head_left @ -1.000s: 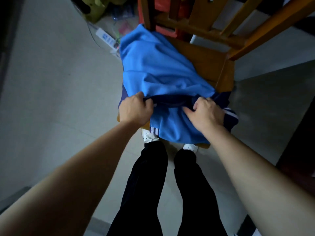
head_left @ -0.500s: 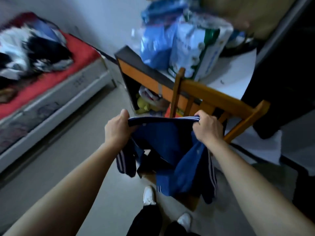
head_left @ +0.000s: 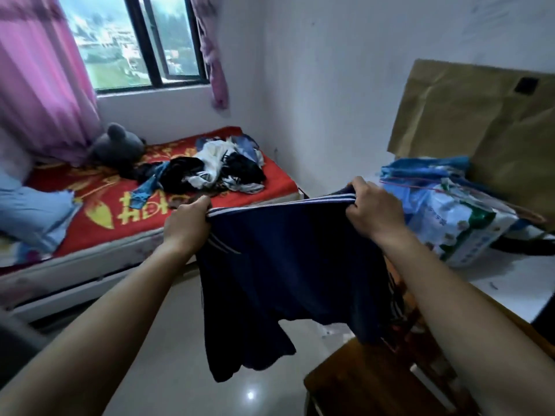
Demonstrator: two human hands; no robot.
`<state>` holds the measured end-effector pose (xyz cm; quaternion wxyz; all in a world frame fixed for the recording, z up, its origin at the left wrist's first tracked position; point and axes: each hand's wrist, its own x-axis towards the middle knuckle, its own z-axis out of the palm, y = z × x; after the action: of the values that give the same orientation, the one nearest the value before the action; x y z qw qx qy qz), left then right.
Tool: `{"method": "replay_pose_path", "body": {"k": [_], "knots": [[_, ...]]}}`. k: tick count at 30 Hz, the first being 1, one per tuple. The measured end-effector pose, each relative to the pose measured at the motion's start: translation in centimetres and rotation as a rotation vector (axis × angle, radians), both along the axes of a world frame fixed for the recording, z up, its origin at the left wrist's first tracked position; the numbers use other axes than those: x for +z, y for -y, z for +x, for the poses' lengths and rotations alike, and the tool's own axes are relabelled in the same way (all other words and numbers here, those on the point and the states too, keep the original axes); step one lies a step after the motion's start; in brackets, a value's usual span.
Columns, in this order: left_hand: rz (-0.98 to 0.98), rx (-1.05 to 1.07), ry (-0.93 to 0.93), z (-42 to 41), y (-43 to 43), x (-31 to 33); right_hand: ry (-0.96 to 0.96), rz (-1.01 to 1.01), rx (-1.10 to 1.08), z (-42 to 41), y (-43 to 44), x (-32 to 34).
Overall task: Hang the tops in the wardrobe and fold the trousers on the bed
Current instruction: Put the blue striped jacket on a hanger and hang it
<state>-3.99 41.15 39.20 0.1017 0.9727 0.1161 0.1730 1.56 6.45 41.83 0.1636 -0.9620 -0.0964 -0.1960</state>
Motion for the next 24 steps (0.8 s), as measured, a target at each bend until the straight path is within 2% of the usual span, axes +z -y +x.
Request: {"method": "replay_pose_path", "body": {"k": [2, 6, 8, 10, 16, 21, 24], "knots": [[-0.137, 0.023, -0.079, -1.6, -3.1, 0.5, -0.058, 0.030, 0.020, 0.0, -4.0, 0.8], [-0.683, 0.034, -0.144, -4.8, -9.8, 0.7, -0.199, 0.204, 0.065, -0.3, -13.8, 2.9], [-0.822, 0.061, -0.141, -6.5, -13.7, 0.8, -0.252, 0.273, 0.109, -0.1, -19.2, 3.6], [-0.852, 0.128, -0.094, -8.2, -17.6, 1.2, -0.297, 0.308, 0.163, 0.3, -24.4, 3.9], [-1.039, 0.386, 0.231, -14.0, -28.5, 2.1, -0.392, 0.293, 0.474, -0.2, -41.7, 2.7], [-1.054, 0.484, 0.421, -19.9, -35.9, 3.0, -0.469, 0.265, 0.760, -3.1, -54.5, 0.2], [-0.990, 0.578, 0.503, -23.3, -39.7, 3.5, -0.509, 0.194, 0.930, -5.4, -61.8, -0.3]]}}
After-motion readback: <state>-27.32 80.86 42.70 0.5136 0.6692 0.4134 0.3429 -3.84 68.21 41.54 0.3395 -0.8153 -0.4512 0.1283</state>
